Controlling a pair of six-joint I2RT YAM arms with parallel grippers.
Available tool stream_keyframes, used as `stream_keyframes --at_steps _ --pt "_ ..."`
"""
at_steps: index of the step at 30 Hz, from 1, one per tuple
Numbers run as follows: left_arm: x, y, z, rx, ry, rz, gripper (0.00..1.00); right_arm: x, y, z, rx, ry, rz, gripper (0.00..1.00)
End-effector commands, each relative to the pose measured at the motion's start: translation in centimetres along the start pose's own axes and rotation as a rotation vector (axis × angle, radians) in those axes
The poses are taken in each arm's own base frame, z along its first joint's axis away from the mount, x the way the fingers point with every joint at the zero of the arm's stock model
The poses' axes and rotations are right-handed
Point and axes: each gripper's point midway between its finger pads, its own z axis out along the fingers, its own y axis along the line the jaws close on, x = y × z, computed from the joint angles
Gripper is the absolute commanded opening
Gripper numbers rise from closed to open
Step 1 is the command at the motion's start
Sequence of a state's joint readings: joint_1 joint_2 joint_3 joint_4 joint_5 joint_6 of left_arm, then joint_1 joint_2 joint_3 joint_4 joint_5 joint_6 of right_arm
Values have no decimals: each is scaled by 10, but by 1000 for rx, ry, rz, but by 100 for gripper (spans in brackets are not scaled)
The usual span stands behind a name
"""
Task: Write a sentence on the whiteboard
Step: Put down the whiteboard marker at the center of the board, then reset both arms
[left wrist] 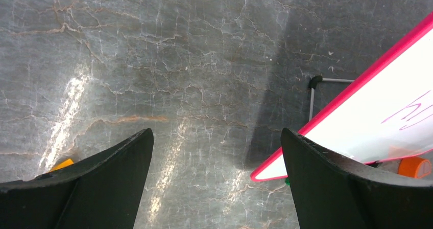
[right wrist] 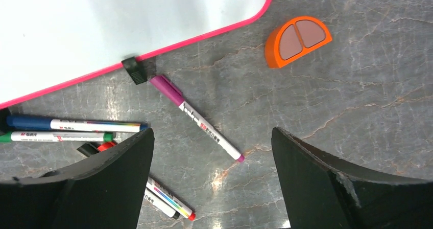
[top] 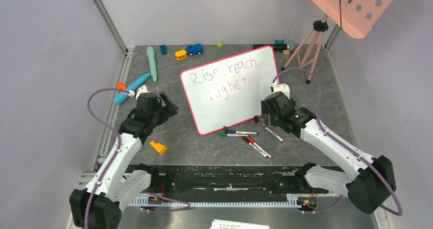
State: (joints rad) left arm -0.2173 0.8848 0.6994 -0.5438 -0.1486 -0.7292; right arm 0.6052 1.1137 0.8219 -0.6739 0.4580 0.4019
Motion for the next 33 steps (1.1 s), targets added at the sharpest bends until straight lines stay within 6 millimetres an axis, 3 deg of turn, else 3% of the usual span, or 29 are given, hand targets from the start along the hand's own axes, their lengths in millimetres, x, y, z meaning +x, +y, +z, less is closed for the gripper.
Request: stream_keyframes --at_steps 1,5,11,14,17,18,22,27,28,30,33 --pt "-16 -3 8 11 -71 66 100 -36 -10 -9 -10 -80 57 86" --pt "-24 0 19 6 -134 105 100 -38 -40 3 -1 -86 173 86" --pt "-45 10 41 -94 -218 166 100 -29 -116 29 232 -163 462 87" --pt "-56 8 55 -115 -246 220 100 -30 -135 43 308 -307 549 89" --pt "-64 7 69 -137 -261 308 100 -25 -155 54 393 -474 488 92" --pt "-64 9 74 -150 -253 356 100 -11 -158 60 419 -482 441 93" --pt "-73 15 81 -177 -314 478 100 -6 -159 63 421 -615 261 95" --pt "-70 36 94 -110 -440 476 100 -19 -122 71 225 -708 41 92" --pt "-68 40 97 -84 -457 448 100 -20 -118 69 200 -735 25 91" --pt "-67 45 101 -62 -485 431 100 -1 -120 66 195 -746 42 90" --pt "-76 34 102 -20 -548 480 100 3 -122 54 196 -815 58 90"
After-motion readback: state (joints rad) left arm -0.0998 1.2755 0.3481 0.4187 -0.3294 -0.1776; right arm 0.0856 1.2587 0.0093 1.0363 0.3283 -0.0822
